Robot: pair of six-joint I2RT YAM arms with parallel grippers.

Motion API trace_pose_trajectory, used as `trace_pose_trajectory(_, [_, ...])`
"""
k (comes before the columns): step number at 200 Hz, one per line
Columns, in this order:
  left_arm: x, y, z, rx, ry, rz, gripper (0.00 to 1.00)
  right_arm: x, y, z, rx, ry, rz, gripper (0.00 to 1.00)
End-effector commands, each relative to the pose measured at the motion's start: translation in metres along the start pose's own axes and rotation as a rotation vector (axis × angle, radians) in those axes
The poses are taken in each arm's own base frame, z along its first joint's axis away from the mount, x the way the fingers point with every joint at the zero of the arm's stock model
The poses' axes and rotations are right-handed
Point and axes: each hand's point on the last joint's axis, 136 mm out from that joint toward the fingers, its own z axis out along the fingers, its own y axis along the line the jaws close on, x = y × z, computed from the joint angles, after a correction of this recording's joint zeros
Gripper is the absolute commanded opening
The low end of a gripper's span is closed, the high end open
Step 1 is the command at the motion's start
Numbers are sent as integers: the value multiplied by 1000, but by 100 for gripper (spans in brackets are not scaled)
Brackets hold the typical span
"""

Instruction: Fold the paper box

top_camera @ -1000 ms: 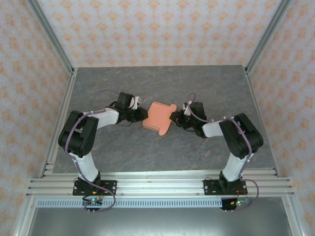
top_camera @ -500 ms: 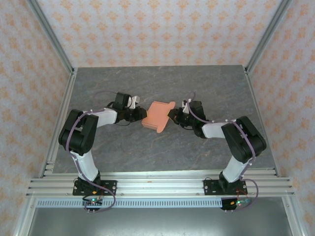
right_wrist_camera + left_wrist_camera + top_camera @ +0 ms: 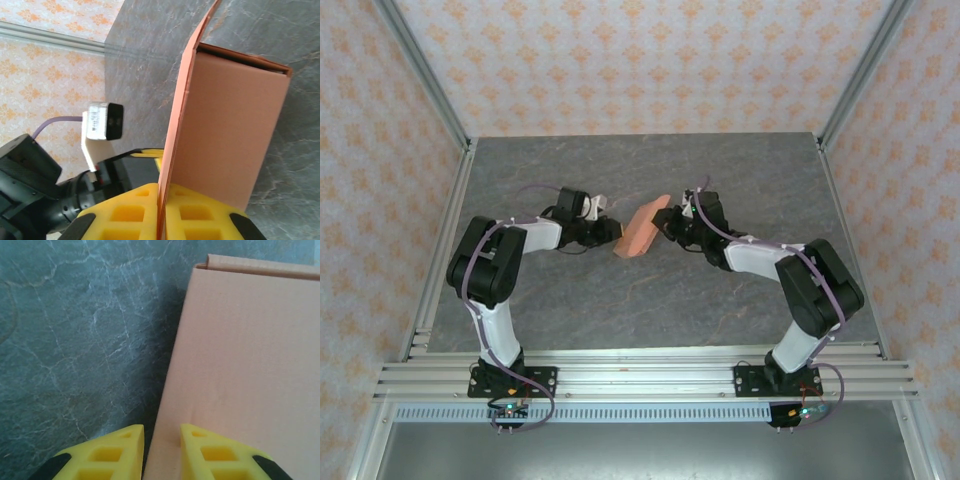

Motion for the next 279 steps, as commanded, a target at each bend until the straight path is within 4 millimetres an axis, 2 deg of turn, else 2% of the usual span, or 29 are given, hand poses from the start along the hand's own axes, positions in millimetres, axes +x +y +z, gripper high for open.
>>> trace_pose_trajectory(1, [57,45,15,-157,171,-115,25,3,-14,2,112,-12,13,10])
trace_pose_trajectory(40, [50,42,15,-178,158,-101,28,6,-29,5,232,-37,-6,10])
trace_pose_trajectory(72, [38,46,1,-254,87,-80,34,7,-37,8,276,-38,-12,10])
trace_pose_trajectory(77, [30,40,-8,-262,49,-63,35,6,-37,9,279,-38,-14,10])
trace_pose_trajectory(96, [14,40,-37,-361,-62,-16,40,6,-39,12,292,-36,-17,10])
trace_pose_trajectory(117, [2,41,-85,-485,-215,47,45,6,-37,14,305,-31,-26,10])
trace_pose_trajectory(134, [4,31,-116,-505,-327,107,51,5,-35,15,307,-33,-26,10])
trace_pose_trajectory(146, [14,14,-125,-446,-387,182,61,4,-35,16,311,-33,-29,10])
trace_pose_trajectory(177, [45,-52,-123,-280,-498,507,75,1,-31,18,314,-36,-40,10])
trace_pose_trajectory(200, [55,-81,-119,-252,-524,707,81,1,-30,17,318,-34,-48,10])
trace_pose_trajectory(225, [57,-93,-102,-317,-482,872,88,2,-32,18,319,-33,-46,10])
trace_pose_trajectory(252, [53,-103,-78,-363,-445,966,92,3,-33,19,318,-31,-45,9])
trace_pose_trajectory(279, [37,-99,-65,-459,-455,993,94,2,-31,20,310,-36,-43,9])
